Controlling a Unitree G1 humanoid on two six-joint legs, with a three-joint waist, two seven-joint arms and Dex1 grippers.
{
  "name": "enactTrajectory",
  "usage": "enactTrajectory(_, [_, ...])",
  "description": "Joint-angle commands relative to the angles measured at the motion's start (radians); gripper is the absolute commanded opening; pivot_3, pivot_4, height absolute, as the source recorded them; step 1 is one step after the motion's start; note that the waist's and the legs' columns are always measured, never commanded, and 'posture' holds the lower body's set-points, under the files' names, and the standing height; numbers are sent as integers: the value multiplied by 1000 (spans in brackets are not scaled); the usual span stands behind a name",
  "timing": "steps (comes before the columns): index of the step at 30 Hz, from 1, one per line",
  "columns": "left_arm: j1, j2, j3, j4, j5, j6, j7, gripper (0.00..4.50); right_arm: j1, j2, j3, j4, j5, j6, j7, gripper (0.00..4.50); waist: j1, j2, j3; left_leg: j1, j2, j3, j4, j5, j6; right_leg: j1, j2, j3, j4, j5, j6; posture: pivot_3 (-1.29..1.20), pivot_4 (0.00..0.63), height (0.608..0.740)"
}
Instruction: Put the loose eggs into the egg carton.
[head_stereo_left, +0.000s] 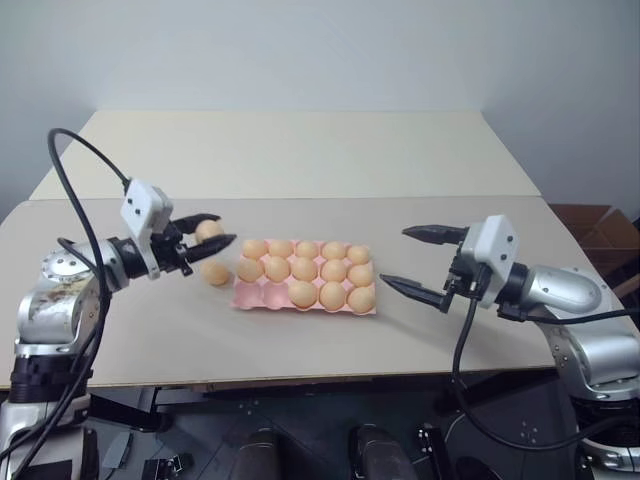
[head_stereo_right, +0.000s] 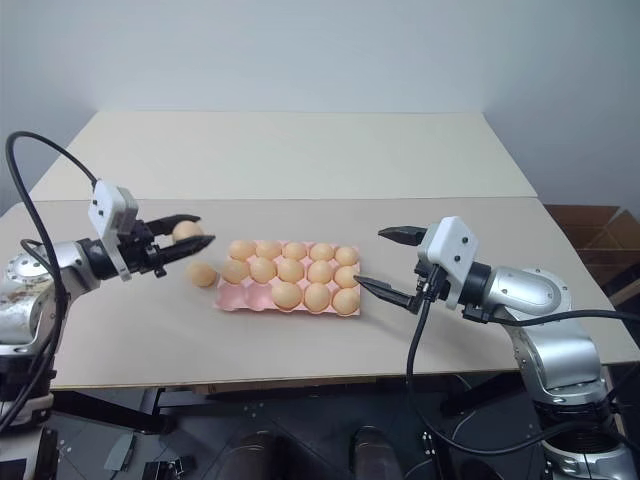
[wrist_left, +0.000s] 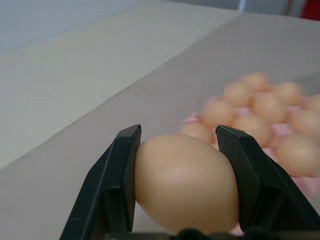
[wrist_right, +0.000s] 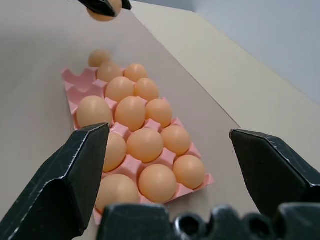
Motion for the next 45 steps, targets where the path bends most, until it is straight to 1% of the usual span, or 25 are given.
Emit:
enactTrajectory(1, [-9,29,-42,-53,-45,-34,-152,2197,17,-30,-38,-45,42,-17,35,4500,6,0,0,0,0,0,0,0,0,0,0,0,0,0,0,0,150,740])
enactTrajectory(7, [-60,-7,-147,-3,15,-96,-213,2197,46,-77,-56,-46,92,-27,124,4500,11,0,0,0,0,0,3,0,0,1,0,0,0,0,1,0,150,740])
enactTrajectory(11, [-116,-43,-223,68,77,-134,-227,2197,62,-105,-85,-47,147,-21,182,4500,13,0,0,-1,-1,0,3,0,1,1,0,0,-1,0,1,0,150,740])
enactTrajectory(15, [-142,-53,-266,107,123,-165,-243,2197,65,-120,-94,-44,179,-19,218,4500,9,0,0,-1,-1,0,3,0,1,1,0,0,-1,0,1,0,150,740])
enactTrajectory(17, [-158,-63,-290,115,149,-139,-220,2197,70,-127,-96,-45,189,-23,236,4500,10,0,0,-1,0,-1,3,0,1,1,1,0,-1,0,1,0,150,740])
enactTrajectory(24, [-176,-99,-325,148,200,-180,-219,2197,76,-131,-101,-50,197,-18,229,4500,11,0,0,-1,0,-1,3,0,1,1,1,0,-1,0,1,0,150,740])
enactTrajectory(26, [-180,-108,-322,147,198,-178,-219,2878,79,-131,-103,-52,197,-19,227,4500,12,0,0,-1,0,-1,3,0,1,1,1,0,-1,0,1,0,150,740])
enactTrajectory(28, [-187,-116,-307,137,172,-147,-216,3510,82,-131,-104,-54,198,-19,225,4500,13,0,0,-1,0,-1,3,0,1,1,1,0,-1,0,1,0,150,740])
enactTrajectory(31, [-185,-129,-270,116,156,-159,-188,4473,86,-131,-107,-56,197,-19,221,4500,13,0,0,-1,0,-1,3,0,1,1,1,0,0,0,1,0,150,740])
enactTrajectory(38, [-172,-83,-133,45,67,-121,-158,4473,92,-127,-109,-63,197,-23,216,4500,9,0,0,-1,0,-1,3,0,1,1,1,0,0,0,1,0,150,740])
enactTrajectory(42, [-104,2,-22,30,32,-114,-164,4473,84,-125,-101,-60,194,-25,220,4500,-1,0,0,0,1,-1,3,0,1,1,1,1,0,-1,2,0,150,740])
enactTrajectory(45, [13,83,77,28,16,-114,-181,4473,83,-124,-97,-57,192,-29,227,4500,-9,0,0,0,1,-1,3,0,1,1,1,1,0,-1,2,0,150,740])
